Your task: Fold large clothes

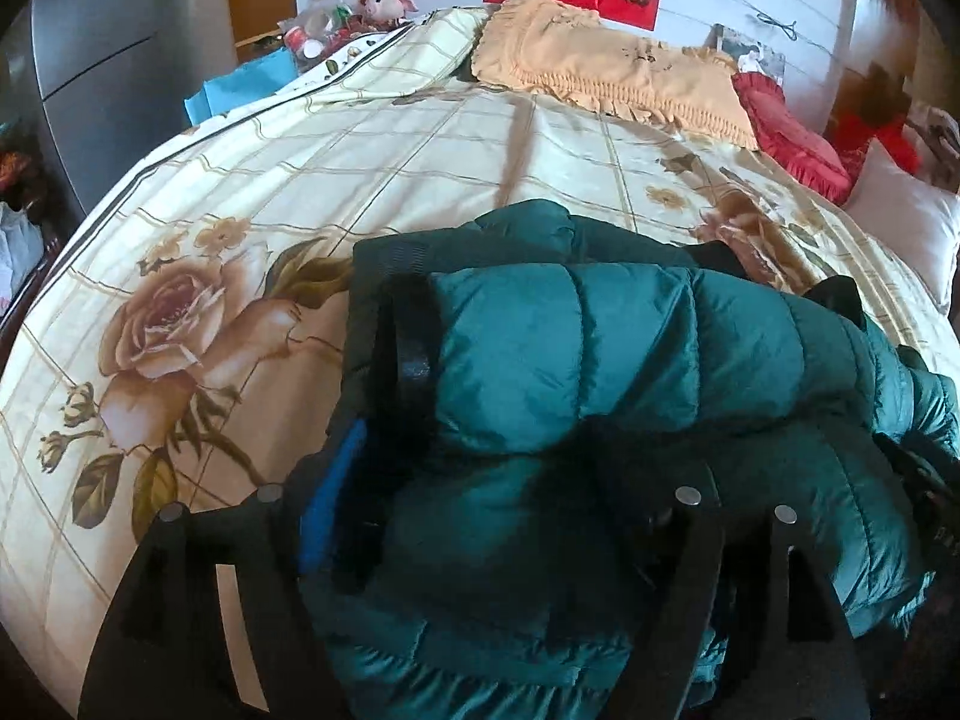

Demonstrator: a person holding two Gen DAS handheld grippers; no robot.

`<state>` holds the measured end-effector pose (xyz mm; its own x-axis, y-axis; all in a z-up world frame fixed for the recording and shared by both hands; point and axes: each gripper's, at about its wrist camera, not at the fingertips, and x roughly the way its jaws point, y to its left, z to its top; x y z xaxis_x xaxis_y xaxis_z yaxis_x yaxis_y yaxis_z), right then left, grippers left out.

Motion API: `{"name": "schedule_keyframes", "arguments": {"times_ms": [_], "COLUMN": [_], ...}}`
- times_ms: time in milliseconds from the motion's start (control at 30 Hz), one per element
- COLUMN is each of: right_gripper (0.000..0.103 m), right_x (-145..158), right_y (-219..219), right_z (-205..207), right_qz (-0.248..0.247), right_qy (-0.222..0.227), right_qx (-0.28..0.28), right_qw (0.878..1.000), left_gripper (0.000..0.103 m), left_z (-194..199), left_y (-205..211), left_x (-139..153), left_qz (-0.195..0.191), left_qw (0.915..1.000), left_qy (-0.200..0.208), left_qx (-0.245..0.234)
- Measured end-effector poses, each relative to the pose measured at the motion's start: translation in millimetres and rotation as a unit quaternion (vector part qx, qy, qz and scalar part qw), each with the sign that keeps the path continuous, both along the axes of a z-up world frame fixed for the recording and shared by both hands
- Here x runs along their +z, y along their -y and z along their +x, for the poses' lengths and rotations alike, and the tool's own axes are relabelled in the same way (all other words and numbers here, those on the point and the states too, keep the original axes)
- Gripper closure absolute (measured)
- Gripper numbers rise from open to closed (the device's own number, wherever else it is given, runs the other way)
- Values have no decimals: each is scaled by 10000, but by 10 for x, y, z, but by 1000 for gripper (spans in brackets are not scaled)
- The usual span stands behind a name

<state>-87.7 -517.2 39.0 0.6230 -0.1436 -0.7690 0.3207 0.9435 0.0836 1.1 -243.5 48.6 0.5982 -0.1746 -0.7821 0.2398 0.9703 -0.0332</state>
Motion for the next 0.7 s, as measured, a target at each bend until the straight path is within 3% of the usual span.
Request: {"name": "schedule_keyframes", "arguments": {"times_ms": [100,333,467,567,700], "right_gripper": [27,27,27,24,20], "right_x": [122,464,343,116,53], "right_y": [-42,-168,-140,-25,-45], "right_z": [-62,-686,-785,-741,-679], "right_qz": [-85,-220,-492,-301,-394], "right_qy": [-57,213,-46,-233,-274], "right_qx": [66,285,158,1,-63], "right_qw": [9999,9991,9987,9993,9988], "left_gripper": [27,27,27,26,26], "left_z": [-7,-28,-45,-49,-49], "left_y": [4,0,1,8,12], "left_x": [8,2,-4,-8,-7], "left_qz": [53,48,51,47,66], "left_qw": [10000,9999,9999,9999,9999], "left_qy": [18,71,122,127,126], "left_qx": [-51,-64,-63,-66,-74]}}
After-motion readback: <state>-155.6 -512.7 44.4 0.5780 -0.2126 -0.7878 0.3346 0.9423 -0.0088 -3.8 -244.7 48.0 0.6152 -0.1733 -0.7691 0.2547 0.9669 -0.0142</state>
